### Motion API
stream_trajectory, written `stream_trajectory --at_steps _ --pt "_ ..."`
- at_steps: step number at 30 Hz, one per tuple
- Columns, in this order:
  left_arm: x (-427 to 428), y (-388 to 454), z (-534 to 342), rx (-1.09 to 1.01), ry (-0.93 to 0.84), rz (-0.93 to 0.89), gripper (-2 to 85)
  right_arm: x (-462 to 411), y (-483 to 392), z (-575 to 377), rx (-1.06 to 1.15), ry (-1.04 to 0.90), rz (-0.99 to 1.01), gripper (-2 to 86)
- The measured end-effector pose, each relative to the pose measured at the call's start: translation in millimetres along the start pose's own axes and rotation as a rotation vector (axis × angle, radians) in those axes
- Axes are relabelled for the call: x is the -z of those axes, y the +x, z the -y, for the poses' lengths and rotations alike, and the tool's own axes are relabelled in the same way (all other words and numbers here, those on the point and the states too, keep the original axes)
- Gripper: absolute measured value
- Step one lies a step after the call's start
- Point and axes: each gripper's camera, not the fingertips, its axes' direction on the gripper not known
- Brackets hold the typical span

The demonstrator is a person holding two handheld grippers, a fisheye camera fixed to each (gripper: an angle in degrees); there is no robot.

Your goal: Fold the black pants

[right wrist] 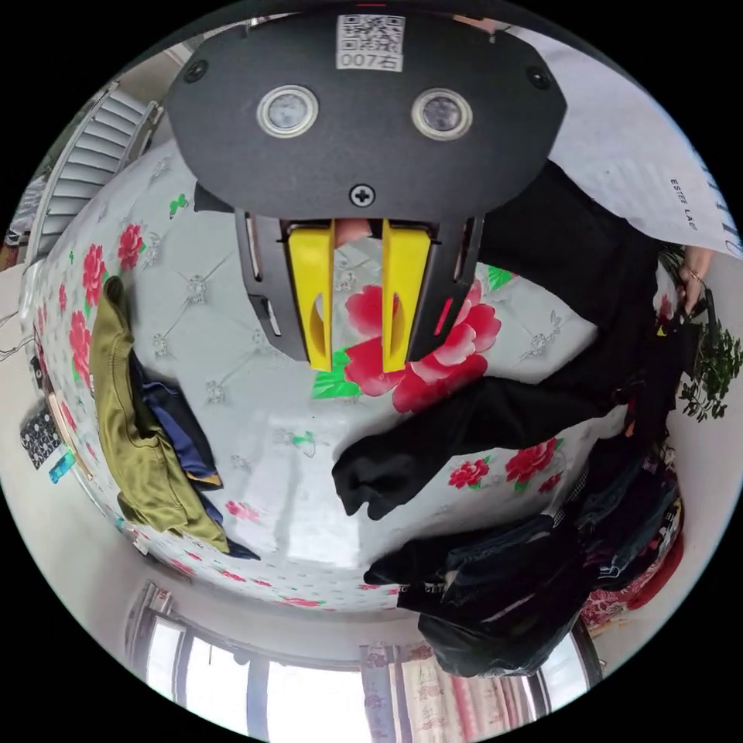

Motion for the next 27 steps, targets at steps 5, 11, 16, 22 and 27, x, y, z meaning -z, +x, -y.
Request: stream_trajectory --at_steps 5,11,16,22,27 --pt "-27 -2 -7 0.051 -0.068 0.014 5.1 -12 -39 74 0.1 0.051 0.099 9.0" --pt "-57 20 2 -0.001 -0.121 0.116 5.0 -100 -68 131 0.108 -0.184 -0.038 6.1" --pt "-62 25 1 -0.018 -0.123 0.127 3.6 -52 -8 111 -0.216 0.038 0.12 1.3" --pt "-69 43 5 -0.028 -0.136 0.177 2.8 147 20 -2 -0.418 0.688 0.179 0.2" --pt "-78 66 17 -0.046 -0.145 0.216 2.2 182 -6 31 -0.268 0.785 -0.079 1.7"
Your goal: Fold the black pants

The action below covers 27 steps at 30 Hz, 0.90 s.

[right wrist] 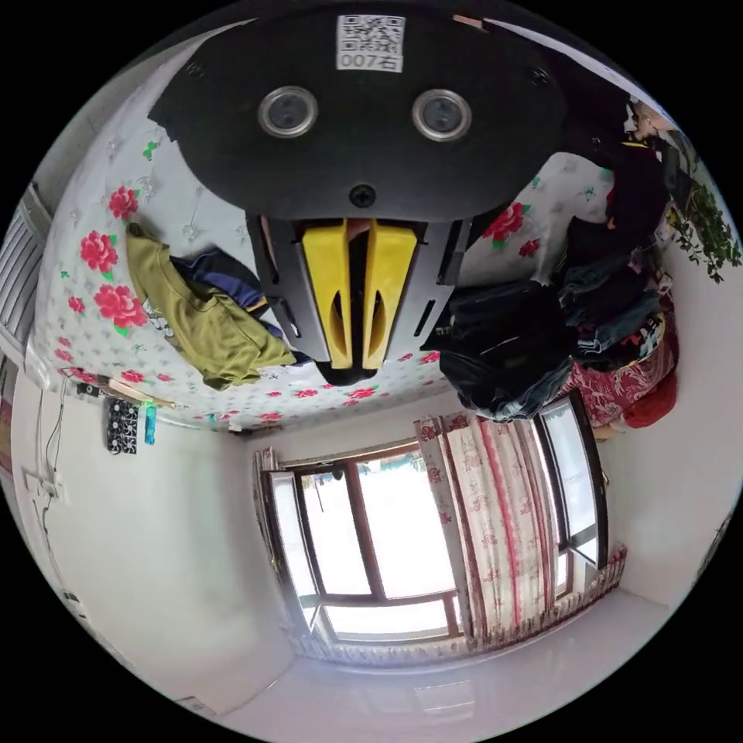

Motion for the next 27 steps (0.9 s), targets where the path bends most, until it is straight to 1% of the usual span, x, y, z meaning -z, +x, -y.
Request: stream_trajectory --at_steps 1,3,4,6,8,11,13,14,16,18,23,27 --pt "-1 3 4 -0.003 -0.011 0.002 2.1 -14 -2 3 0.02 -0.023 -0.01 2.2" --pt "-2 6 9 -0.006 -0.02 0.004 1.9 -89 -5 5 0.093 -0.226 -0.043 4.3" --pt "-2 7 10 -0.011 -0.021 0.0 1.7 -109 -3 2 0.098 -0.289 -0.06 4.9" --pt "-1 4 9 -0.01 -0.017 -0.022 1.4 -175 8 -23 0.109 -0.583 -0.059 6.7" --pt "0 0 4 -0.004 0.002 -0.057 0.9 -194 19 -46 0.057 -0.729 -0.024 7.4" --pt "10 -12 -8 0.064 0.023 -0.115 -0.4 -173 31 -84 -0.005 -0.742 0.067 7.4" --pt "34 -15 -20 0.091 0.094 -0.111 -0.7 -159 35 -106 0.022 -0.761 0.071 7.4" --pt "42 -15 -22 0.084 0.126 -0.121 -0.7 -155 37 -119 0.056 -0.788 0.053 7.3" --pt "71 -8 -24 0.013 0.248 -0.139 -0.3 -155 39 -130 0.104 -0.834 0.017 7.2" --pt "77 4 -12 -0.056 0.265 -0.144 0.4 -163 40 -127 0.128 -0.845 0.017 7.0" --pt "47 47 41 -0.204 0.146 -0.217 0.0 -207 20 -107 0.171 -0.853 0.069 7.0" --pt "23 95 78 -0.328 0.074 -0.134 -0.9 -251 -13 -104 0.266 -0.872 0.092 7.0"
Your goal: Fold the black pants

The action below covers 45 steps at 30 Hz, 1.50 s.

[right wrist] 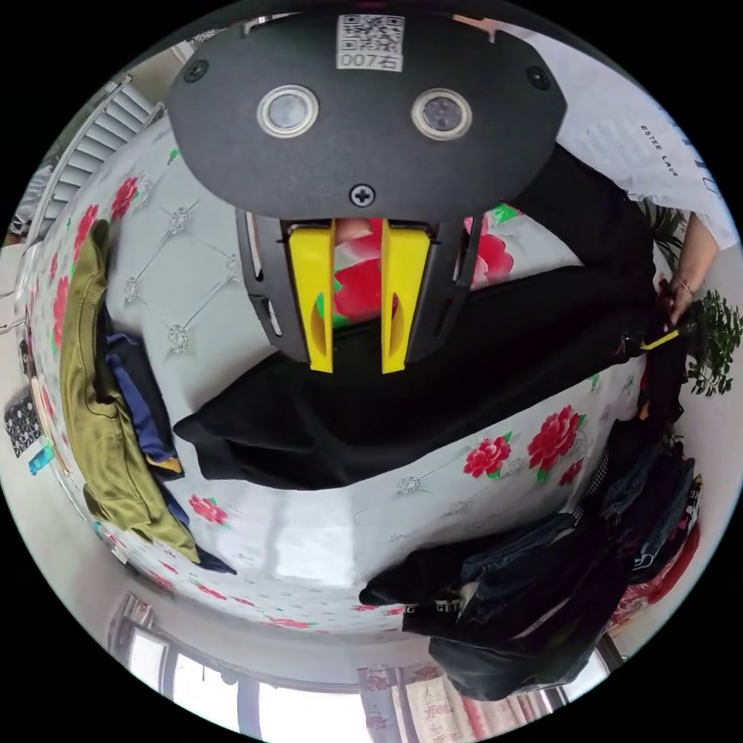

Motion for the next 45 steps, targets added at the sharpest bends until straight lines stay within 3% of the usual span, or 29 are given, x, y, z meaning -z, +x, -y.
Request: stream_trajectory --at_steps 4,8,15,18,22,30,34,36,39,40,43,45 --pt "-6 1 26 0.007 -0.008 0.076 -0.9 -36 -11 25 0.046 -0.104 -0.027 7.4" --pt "-6 -26 53 0.131 -0.005 0.068 -0.9 -50 1 48 -0.002 -0.035 -0.156 7.4" --pt "9 -58 75 0.308 0.028 -0.043 -0.6 -45 31 77 -0.199 -0.029 0.044 8.5" --pt "49 -66 34 0.344 0.131 -0.073 0.8 -6 42 33 -0.22 0.1 0.198 9.3" --pt "104 -75 -77 0.385 0.188 -0.083 3.8 32 70 -56 -0.283 0.091 0.226 10.1" --pt "144 -107 -280 0.685 -0.001 -0.067 8.3 89 156 -315 -0.868 -0.019 0.113 10.5" --pt "122 -102 -298 0.733 -0.052 -0.197 9.2 79 160 -329 -0.858 0.031 0.198 9.9" --pt "120 -101 -294 0.752 -0.052 -0.161 9.1 66 156 -315 -0.781 0.027 0.222 8.9" --pt "131 -104 -288 0.733 -0.064 -0.124 5.4 56 151 -311 -0.781 -0.029 0.034 6.0" --pt "136 -105 -288 0.713 -0.065 -0.12 0.6 58 151 -313 -0.785 -0.012 0.029 5.4" --pt "151 -115 -291 0.696 -0.032 -0.18 -0.6 61 156 -321 -0.766 -0.015 0.046 2.2" --pt "160 -124 -296 0.713 -0.003 -0.235 -0.8 77 170 -327 -0.719 0.099 0.223 0.6"
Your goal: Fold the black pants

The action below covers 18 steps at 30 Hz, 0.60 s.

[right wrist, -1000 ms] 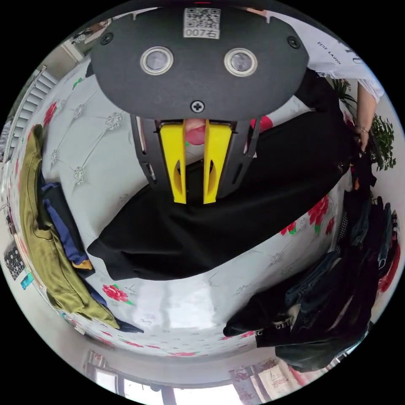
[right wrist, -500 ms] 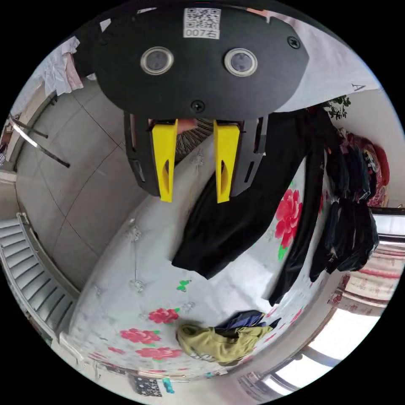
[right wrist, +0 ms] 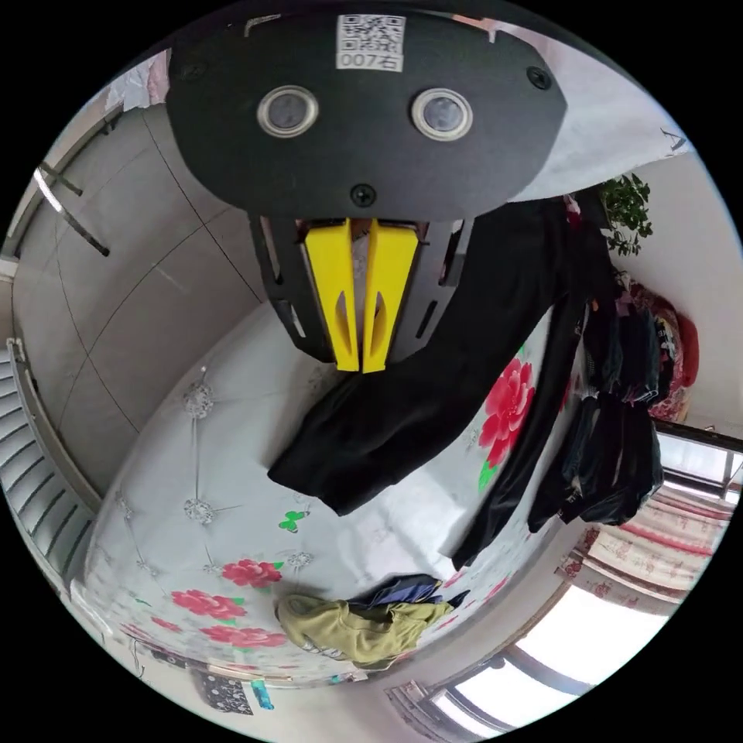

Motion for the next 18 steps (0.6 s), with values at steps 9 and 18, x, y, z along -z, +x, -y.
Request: stream_trajectory --at_steps 9,18 --pt "97 -32 -8 0.011 0.192 -0.411 -1.0 107 -8 34 0.076 0.278 0.534 -0.2" --pt "184 -49 -27 -0.122 0.428 -0.71 -1.0 165 10 25 0.033 0.498 0.643 -0.3"
